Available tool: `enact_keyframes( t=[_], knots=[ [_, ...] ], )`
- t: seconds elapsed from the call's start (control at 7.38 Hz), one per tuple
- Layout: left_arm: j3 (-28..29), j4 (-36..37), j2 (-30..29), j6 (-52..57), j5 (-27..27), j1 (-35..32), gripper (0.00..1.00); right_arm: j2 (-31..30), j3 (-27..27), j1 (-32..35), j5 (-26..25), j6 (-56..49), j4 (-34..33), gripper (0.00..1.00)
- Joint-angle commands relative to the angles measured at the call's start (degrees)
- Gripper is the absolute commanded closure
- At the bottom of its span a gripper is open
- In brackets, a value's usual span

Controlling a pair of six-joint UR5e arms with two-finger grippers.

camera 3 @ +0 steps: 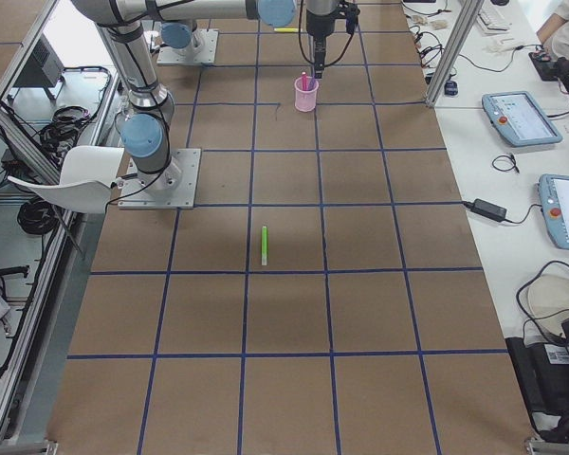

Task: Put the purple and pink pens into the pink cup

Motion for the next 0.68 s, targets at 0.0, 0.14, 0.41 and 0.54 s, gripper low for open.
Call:
enact_keyframes(
  t=[0.0, 0.14, 0.41, 0.54],
  knots=[
    [-0.2, -0.8, 0.5, 0.4, -0.2, 0.6, 0.00, -0.2, 0.2, 0.0, -2.2, -4.7, 0.1, 0.00],
    [-0.2, -0.8, 0.4, 0.3, -0.3, 0.6, 0.00, -0.4, 0.3, 0.0, -1.8, -8.4, 0.1, 0.00],
    [-0.2, -0.9, 0.4, 0.2, -0.6, 0.4, 0.00, -0.2, 0.3, -0.2, -2.0, -8.4, 0.1, 0.00],
    [-0.2, -0.8, 0.3, 0.2, -0.6, 0.4, 0.00, -0.3, 0.1, -0.1, -1.7, -8.4, -0.5, 0.00]
  ],
)
